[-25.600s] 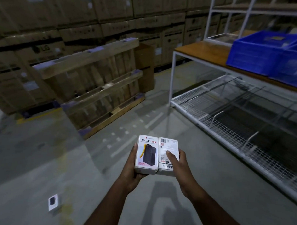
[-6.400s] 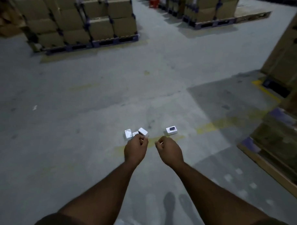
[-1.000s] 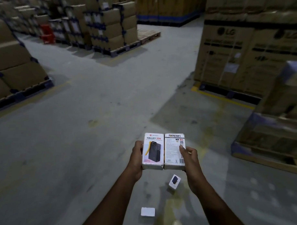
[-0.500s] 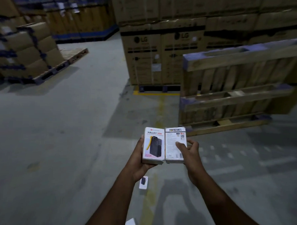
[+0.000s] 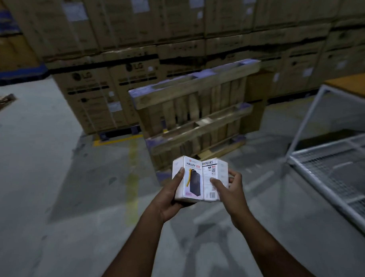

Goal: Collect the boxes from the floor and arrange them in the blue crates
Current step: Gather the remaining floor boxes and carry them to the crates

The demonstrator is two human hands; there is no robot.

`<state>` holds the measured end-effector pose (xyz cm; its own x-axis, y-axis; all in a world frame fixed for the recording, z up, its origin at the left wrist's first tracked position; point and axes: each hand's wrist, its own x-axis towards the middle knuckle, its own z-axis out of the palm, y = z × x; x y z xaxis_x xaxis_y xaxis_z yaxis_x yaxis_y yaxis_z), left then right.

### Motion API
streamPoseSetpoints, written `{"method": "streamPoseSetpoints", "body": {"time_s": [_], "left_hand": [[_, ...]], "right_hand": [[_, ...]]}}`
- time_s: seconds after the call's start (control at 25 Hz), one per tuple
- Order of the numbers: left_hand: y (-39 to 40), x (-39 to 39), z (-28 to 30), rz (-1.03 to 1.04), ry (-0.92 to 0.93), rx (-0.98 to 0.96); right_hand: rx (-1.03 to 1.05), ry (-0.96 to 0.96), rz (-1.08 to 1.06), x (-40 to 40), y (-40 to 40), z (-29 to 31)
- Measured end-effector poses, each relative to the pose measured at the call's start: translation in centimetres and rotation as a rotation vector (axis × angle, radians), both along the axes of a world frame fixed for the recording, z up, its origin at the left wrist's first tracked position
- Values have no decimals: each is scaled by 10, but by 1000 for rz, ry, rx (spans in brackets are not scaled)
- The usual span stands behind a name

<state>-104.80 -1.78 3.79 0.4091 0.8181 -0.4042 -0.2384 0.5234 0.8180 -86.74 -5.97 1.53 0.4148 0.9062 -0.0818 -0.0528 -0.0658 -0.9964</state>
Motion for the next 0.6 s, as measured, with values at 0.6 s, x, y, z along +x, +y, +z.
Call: {"method": "streamPoseSetpoints", "body": {"time_s": [0.6], "left_hand": [[60,329,-1,-662,-58,14]], "right_hand": [[108,182,-535,281,-27,11]]}}
